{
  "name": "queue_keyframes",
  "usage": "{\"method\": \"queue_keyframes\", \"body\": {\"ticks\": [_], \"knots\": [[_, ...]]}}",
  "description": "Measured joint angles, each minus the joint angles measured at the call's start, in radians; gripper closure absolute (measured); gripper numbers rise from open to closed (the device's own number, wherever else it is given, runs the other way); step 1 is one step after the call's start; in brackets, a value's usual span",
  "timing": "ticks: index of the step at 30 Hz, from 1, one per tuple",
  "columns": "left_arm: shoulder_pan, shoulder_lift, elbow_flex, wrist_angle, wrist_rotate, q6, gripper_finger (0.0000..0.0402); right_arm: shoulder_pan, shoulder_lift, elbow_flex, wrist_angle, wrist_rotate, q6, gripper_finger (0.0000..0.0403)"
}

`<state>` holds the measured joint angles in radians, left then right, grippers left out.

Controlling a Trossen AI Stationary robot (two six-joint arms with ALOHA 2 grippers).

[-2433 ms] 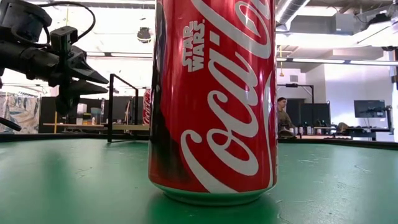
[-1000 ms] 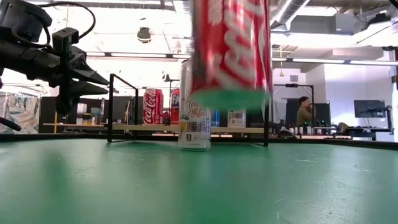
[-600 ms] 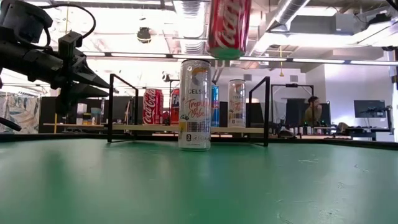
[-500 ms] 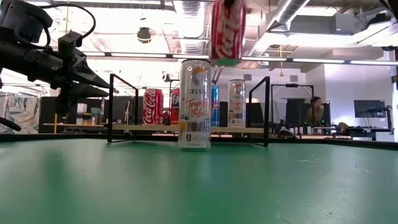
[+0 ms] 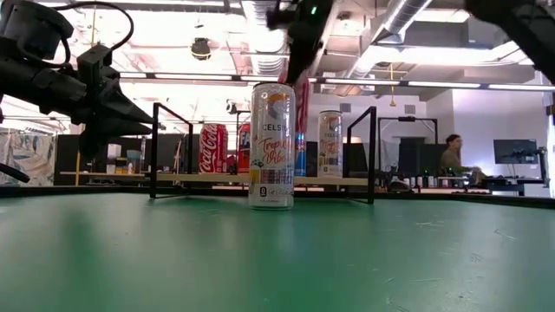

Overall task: Place canned beverage on shelf
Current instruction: Put the red-white soda can on the shelf aligned with the other red-white soda can

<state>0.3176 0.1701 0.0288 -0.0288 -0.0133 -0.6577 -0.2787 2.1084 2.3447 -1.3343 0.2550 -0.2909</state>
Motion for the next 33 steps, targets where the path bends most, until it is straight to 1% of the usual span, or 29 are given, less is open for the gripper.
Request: {"method": "queue_keyframes", "body": {"ticks": [5, 8, 10, 23, 30, 33], "knots": [[0.0, 0.0, 0.0, 0.0, 0.0, 0.003, 0.0313, -0.026, 0.076, 0.0, -0.005, -0.005, 0.013, 0.0087], [0.0, 0.0, 0.0, 0.0, 0.003, -0.005, 0.0313, -0.026, 0.106, 0.0, 0.009, -0.037, 0.036, 0.0087], [0.0, 0.0, 0.0, 0.0, 0.005, -0.005, 0.0313, -0.029, 0.111, -0.001, 0.009, -0.059, 0.047, 0.0087], [0.0, 0.0, 0.0, 0.0, 0.005, -0.002, 0.0313, -0.031, 0.139, 0.0, 0.116, -0.099, 0.1, 0.0087], [0.0, 0.0, 0.0, 0.0, 0.006, -0.005, 0.0313, -0.041, 0.14, 0.0, 0.113, -0.104, 0.108, 0.0087], [0.0, 0.0, 0.0, 0.0, 0.008, -0.018, 0.0313, -0.046, 0.14, 0.0, 0.122, -0.123, 0.113, 0.0087]]}}
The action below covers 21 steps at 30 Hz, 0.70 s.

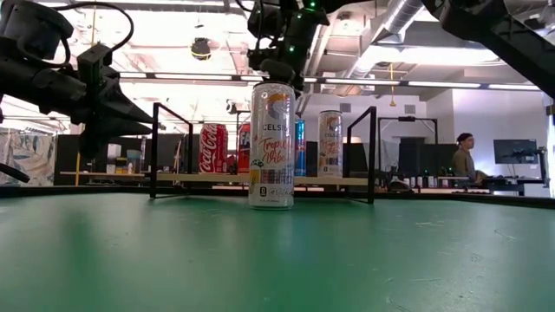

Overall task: Place canned beverage on shelf
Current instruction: Put the red-white soda can on the shelf aligned with the other red-white soda can

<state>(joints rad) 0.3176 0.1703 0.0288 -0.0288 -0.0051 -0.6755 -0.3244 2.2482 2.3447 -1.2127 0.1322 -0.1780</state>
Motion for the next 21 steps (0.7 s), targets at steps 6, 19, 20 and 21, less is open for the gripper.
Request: {"method": "queue_keyframes", "body": {"ticks": [6, 19, 20, 21], "knots": [[0.0, 0.0, 0.0, 0.0, 0.0, -0.001, 0.0313, 0.0, 0.0, 0.0, 0.016, -0.008, 0.005, 0.0078], [0.0, 0.0, 0.0, 0.0, 0.001, -0.002, 0.0313, -0.012, -0.001, 0.0, 0.018, -0.052, 0.005, 0.0038], [0.0, 0.0, 0.0, 0.0, 0.001, -0.002, 0.0313, -0.013, -0.002, 0.001, 0.018, -0.051, 0.005, 0.0037], [0.0, 0.0, 0.0, 0.0, 0.001, -0.002, 0.0313, -0.013, -0.002, 0.001, 0.018, -0.051, 0.005, 0.0037]]}}
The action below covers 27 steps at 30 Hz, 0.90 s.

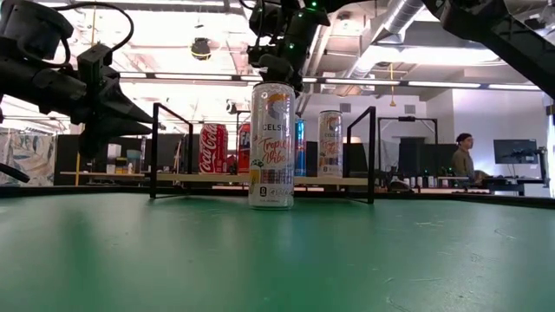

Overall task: Place canned beverage on shelf
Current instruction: Put the red-white soda can on the shelf aligned with the other red-white soda can

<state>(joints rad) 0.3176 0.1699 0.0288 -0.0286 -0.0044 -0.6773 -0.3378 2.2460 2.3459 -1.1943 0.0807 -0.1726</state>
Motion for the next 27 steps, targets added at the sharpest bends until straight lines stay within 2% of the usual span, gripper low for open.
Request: {"method": "queue_keyframes", "body": {"ticks": [16, 22, 27], "knots": [[0.0, 0.0, 0.0, 0.0, -0.003, 0.0, 0.0313, -0.008, -0.01, 0.011, 0.048, 0.0, -0.022, 0.0038], [0.0, 0.0, 0.0, 0.0, -0.005, 0.0, 0.0313, 0.002, -0.108, 0.002, 0.013, 0.0, 0.015, 0.0043], [0.0, 0.0, 0.0, 0.0, -0.01, 0.024, 0.0313, 0.011, -0.213, -0.026, -0.053, 0.0, 0.096, 0.0071]]}}
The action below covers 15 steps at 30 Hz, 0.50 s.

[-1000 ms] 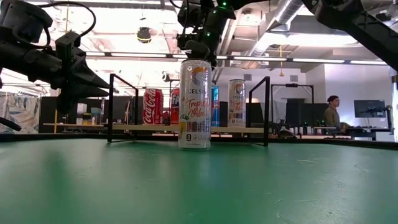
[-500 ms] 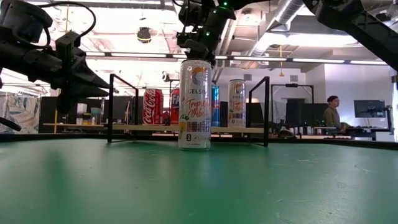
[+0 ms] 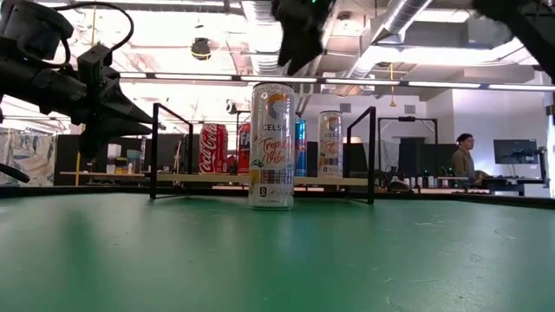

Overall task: Place canned beverage on shelf
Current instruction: Put the red-white soda can on the shelf aligned with the other red-white soda can

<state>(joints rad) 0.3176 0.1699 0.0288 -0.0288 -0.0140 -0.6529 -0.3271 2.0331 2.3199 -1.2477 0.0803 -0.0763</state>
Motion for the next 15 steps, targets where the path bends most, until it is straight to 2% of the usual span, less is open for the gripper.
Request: {"method": "queue_keyframes", "body": {"ticks": [4, 10, 12, 15], "knots": [[0.0, 0.0, 0.0, 0.0, -0.009, 0.014, 0.0313, 0.011, -0.128, -0.204, 0.084, 0.008, 0.038, 0.0104], [0.0, 0.0, 0.0, 0.0, -0.003, 0.014, 0.0313, 0.043, -0.335, -0.695, 0.497, 0.039, 0.219, 0.0148], [0.0, 0.0, 0.0, 0.0, -0.002, 0.014, 0.0313, 0.054, -0.376, -0.798, 0.595, 0.094, 0.295, 0.0166], [0.0, 0.0, 0.0, 0.0, -0.004, 0.015, 0.0313, 0.073, -0.394, -0.887, 0.654, 0.22, 0.377, 0.0204]]}}
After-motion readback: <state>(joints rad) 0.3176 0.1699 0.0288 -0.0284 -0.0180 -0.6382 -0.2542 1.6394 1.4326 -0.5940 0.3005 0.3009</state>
